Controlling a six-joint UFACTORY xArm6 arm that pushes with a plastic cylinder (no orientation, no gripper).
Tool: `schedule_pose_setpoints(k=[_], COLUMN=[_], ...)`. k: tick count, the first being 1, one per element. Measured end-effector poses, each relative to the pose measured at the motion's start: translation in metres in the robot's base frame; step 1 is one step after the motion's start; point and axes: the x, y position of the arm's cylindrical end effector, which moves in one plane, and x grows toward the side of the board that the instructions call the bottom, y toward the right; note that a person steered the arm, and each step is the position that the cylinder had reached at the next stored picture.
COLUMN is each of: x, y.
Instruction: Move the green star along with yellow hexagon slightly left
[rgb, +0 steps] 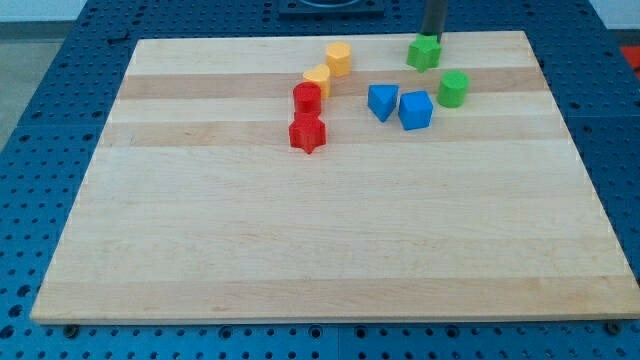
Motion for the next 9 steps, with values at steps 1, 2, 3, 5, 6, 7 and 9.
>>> schedule_pose_setpoints(k=[1,2,3,5,6,7,9], x=[0.001,0.006,0.006,0.021,0.025,0.027,0.04], y=[0.026,0.039,0.043,0.04,0.027,0.016,-0.012])
